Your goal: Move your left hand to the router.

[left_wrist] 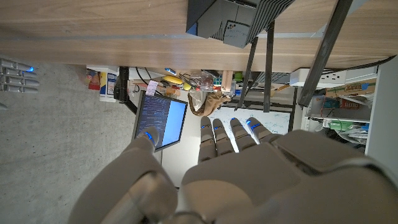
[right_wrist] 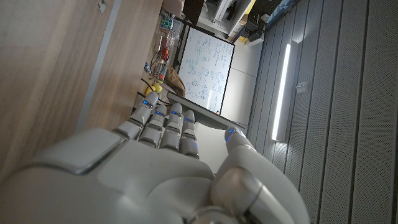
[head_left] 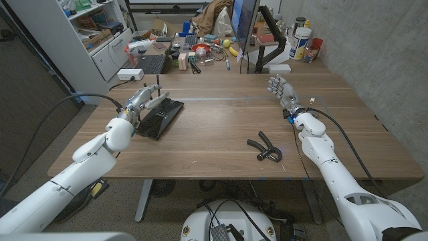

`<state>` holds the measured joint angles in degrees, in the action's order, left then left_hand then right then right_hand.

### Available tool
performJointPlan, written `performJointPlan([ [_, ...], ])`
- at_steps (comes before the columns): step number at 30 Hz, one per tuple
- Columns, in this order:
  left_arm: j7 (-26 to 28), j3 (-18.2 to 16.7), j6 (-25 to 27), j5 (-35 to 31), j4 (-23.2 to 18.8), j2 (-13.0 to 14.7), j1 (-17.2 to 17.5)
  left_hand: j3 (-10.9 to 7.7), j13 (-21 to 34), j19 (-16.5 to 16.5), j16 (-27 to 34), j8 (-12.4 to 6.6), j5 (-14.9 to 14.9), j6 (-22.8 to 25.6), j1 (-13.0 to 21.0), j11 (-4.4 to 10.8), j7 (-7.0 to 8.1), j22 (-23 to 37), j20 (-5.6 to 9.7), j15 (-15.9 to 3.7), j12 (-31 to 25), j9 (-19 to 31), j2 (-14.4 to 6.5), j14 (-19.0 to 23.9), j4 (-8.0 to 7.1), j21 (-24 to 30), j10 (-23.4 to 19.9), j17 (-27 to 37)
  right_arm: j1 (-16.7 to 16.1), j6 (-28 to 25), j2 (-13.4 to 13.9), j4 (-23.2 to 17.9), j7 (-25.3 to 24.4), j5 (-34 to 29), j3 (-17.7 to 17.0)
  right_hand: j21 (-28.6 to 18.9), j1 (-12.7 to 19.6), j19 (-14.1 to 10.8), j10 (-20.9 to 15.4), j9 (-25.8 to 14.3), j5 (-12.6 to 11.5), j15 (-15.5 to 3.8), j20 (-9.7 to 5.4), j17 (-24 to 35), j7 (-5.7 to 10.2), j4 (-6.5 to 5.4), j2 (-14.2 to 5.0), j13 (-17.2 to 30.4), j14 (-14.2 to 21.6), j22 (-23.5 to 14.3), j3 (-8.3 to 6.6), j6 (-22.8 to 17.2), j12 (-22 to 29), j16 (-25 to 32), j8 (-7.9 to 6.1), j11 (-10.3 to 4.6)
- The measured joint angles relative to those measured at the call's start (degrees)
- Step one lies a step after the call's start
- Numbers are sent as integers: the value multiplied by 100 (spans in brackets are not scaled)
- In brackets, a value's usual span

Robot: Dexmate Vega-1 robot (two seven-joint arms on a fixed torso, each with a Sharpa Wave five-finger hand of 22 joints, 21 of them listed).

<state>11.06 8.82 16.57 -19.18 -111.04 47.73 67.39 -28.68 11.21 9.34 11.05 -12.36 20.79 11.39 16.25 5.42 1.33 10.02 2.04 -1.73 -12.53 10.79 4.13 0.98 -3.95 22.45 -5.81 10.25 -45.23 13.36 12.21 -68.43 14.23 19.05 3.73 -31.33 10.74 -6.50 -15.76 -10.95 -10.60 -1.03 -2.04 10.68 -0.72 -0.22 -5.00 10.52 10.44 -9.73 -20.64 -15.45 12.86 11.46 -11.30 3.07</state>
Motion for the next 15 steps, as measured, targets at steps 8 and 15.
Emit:
performJointPlan([
  [8, -119, 164, 243, -224, -5, 76, -128, 0, 0, -33, 0, 0, 0, 0, 23, 31, 0, 0, -33, 0, 0, 0, -23, 0, 0, -21, -32, 0, 9, 4, -9, 49, -1, -1, -6, 40, 0, -22, 0, 0, 0, 32, -22, 0, 0, 0, 0, 0, 32, 0, 0, 0, 0, 0, 0, 0],
  [15, -204, 294, 400, -341, 38, 124, -233, 0, 0, -33, 0, 0, 0, 23, 23, 31, 23, -1, -33, 0, 0, 0, -23, 0, -1, -43, -31, 0, 18, 20, -9, 72, 7, -1, -21, 62, 0, -34, 0, 0, 0, 1, -31, 0, 32, 0, 0, 0, 64, 0, 0, -32, 0, 0, 0, 0],
])
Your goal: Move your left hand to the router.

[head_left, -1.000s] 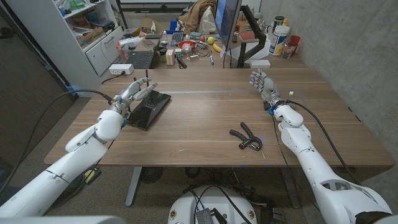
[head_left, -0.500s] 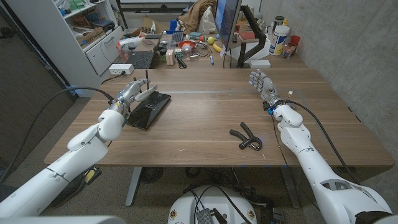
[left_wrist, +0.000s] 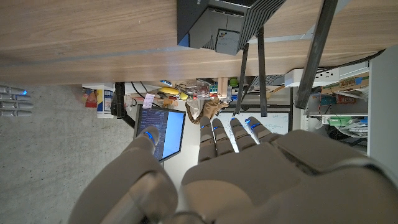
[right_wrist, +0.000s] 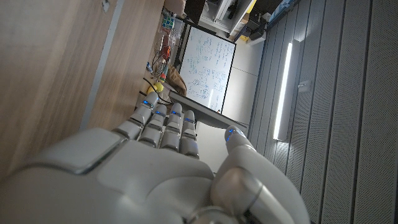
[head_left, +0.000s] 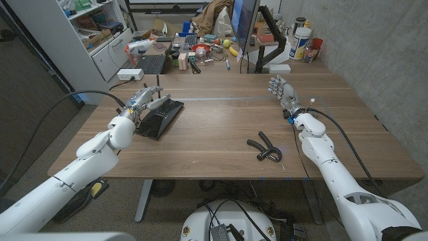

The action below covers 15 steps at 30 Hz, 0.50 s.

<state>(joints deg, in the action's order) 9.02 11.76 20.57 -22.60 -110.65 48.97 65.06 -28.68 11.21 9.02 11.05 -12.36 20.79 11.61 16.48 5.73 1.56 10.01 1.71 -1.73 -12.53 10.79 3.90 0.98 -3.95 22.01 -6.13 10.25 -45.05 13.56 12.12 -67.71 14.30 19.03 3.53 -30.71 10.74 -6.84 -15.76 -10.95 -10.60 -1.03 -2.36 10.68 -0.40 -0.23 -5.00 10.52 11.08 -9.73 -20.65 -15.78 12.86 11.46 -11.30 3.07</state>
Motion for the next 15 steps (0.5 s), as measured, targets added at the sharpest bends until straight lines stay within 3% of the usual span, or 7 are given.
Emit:
performJointPlan([
  [15, -77, 208, 223, -107, 135, 38, -170, 0, 0, 0, 0, 0, 33, 8, 23, -1, 8, -1, 0, -31, 0, 0, -23, 31, 0, -23, 1, 0, 14, -1, 17, 13, 27, 0, -13, 22, 0, -29, 0, 0, 0, 0, 30, 0, 0, 0, 0, 0, -1, 0, 0, 0, 0, 0, 0, 0],
])
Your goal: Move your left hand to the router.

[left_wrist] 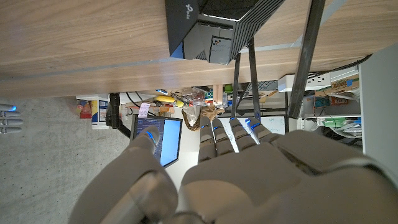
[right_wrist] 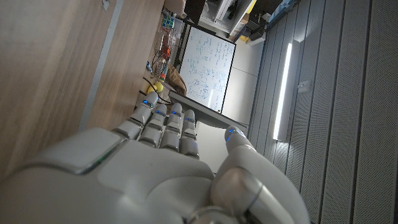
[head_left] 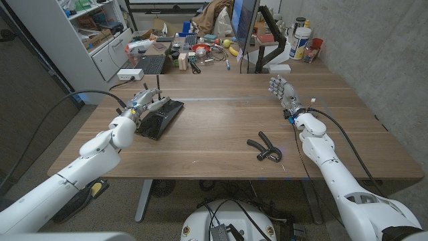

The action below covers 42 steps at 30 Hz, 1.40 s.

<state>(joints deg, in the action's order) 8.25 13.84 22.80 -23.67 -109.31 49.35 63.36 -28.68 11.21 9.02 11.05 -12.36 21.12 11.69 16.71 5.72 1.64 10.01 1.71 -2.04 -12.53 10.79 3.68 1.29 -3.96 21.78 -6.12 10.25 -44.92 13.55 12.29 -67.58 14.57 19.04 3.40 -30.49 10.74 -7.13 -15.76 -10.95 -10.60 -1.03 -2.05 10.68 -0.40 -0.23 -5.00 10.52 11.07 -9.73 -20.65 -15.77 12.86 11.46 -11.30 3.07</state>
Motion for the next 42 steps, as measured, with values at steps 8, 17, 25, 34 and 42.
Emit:
performJointPlan([
  [8, -4, 75, 58, -4, 63, 5, -55, 0, 0, 0, 0, 0, 0, 0, 0, 31, 0, 0, 0, 0, 0, 0, 0, 0, 0, 0, -31, 0, 30, -4, 2, 22, 16, -10, -4, 22, 0, 0, 0, 0, 0, 0, 0, 0, 0, 0, 0, 0, 0, 0, 0, 0, 0, 0, 0, 0],
  [17, 11, 135, 79, 0, 138, 8, -102, 0, 0, 0, 0, 0, 0, 23, 0, 31, 23, 0, 0, 0, 0, 0, 0, 0, 0, -39, -31, 0, 52, -4, 1, 48, 21, -24, -8, 67, 0, 1, -11, 0, 0, 0, 0, 0, -32, 39, 0, 0, -1, 0, -7, -32, 0, 0, 0, -11],
  [25, 25, 174, 76, 30, 196, 8, -136, 26, 0, 0, 0, 0, 0, 22, 30, 31, 22, -1, 0, 0, 0, 0, -30, 0, 25, -61, -31, 0, 63, 8, -11, 63, 21, -33, -12, 66, 0, 0, -11, 0, 0, 0, -1, 0, -32, 38, 0, 0, -1, 0, -7, -31, 0, -22, 0, -11],
  [34, 26, 246, 26, 79, 301, -9, -201, 25, 0, 1, 0, 0, 0, 41, 30, 30, 41, -1, 0, 29, 0, 0, -30, 29, 25, -83, -30, 0, 62, 16, -14, 57, -2, -45, -15, 105, 0, -31, -10, 0, 0, 0, -31, 0, -32, 38, 0, 0, -1, 0, -8, -31, 0, -22, 0, -11],
  [42, 12, 312, -27, 135, 400, -42, -263, 25, 0, -30, 0, 0, 0, 72, 30, 30, 71, -1, -30, 29, 0, 0, -30, 29, 25, -83, -30, 0, 46, 16, -15, 32, -28, -48, -23, 126, 0, -30, -11, 0, 0, 0, -31, 0, -32, 38, 0, 0, -1, 0, -7, -31, 0, -22, 0, -11],
])
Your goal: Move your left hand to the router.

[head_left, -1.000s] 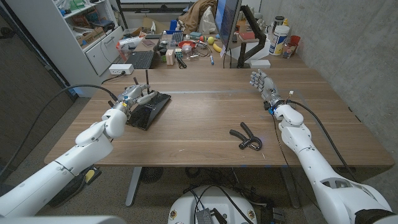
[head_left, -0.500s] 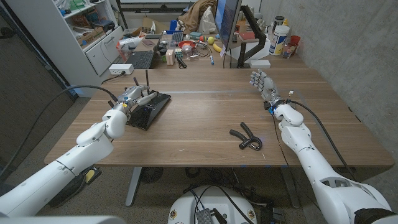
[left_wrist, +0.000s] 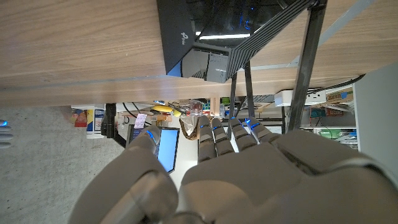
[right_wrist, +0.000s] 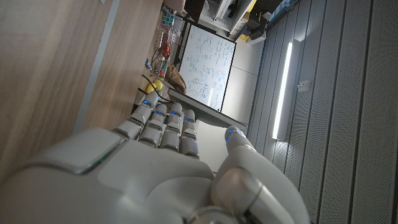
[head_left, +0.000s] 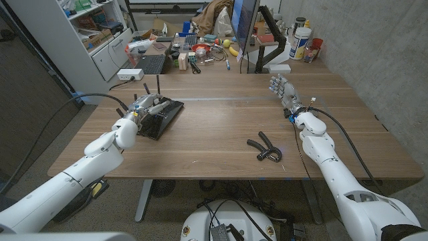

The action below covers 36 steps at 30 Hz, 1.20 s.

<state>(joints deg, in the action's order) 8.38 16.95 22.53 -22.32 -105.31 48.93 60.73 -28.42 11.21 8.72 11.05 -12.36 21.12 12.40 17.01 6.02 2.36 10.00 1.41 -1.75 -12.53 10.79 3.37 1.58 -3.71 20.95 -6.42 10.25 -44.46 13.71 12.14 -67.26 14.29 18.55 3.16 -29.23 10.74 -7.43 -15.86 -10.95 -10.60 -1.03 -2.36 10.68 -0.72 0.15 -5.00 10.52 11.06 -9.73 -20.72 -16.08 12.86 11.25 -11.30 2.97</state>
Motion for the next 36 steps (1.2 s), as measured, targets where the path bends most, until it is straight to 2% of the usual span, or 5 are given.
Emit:
performJointPlan([
  [19, -45, 140, 4, 68, 131, -56, -91, 0, 0, -22, 0, 0, 0, 33, 0, 42, 30, 0, -22, 0, 0, 0, 0, 0, -1, -62, -42, 0, 45, 45, 0, 64, -3, -5, -14, 42, 0, -31, 0, 0, 0, 0, 32, 0, 0, 0, 0, 0, 0, 0, 0, 0, 0, 0, 0, 0],
  [36, -81, 236, 125, 109, 152, -76, -99, 24, 0, -41, 0, 0, 0, 83, 22, 13, 22, 0, -41, 0, 0, 0, -23, 0, 24, -83, -73, 0, 159, 101, -3, 230, 94, -16, -21, 63, 0, -30, 0, 0, 0, 0, 32, 0, 0, 0, 0, 0, 0, 0, 0, 1, 0, 0, 0, 0],
])
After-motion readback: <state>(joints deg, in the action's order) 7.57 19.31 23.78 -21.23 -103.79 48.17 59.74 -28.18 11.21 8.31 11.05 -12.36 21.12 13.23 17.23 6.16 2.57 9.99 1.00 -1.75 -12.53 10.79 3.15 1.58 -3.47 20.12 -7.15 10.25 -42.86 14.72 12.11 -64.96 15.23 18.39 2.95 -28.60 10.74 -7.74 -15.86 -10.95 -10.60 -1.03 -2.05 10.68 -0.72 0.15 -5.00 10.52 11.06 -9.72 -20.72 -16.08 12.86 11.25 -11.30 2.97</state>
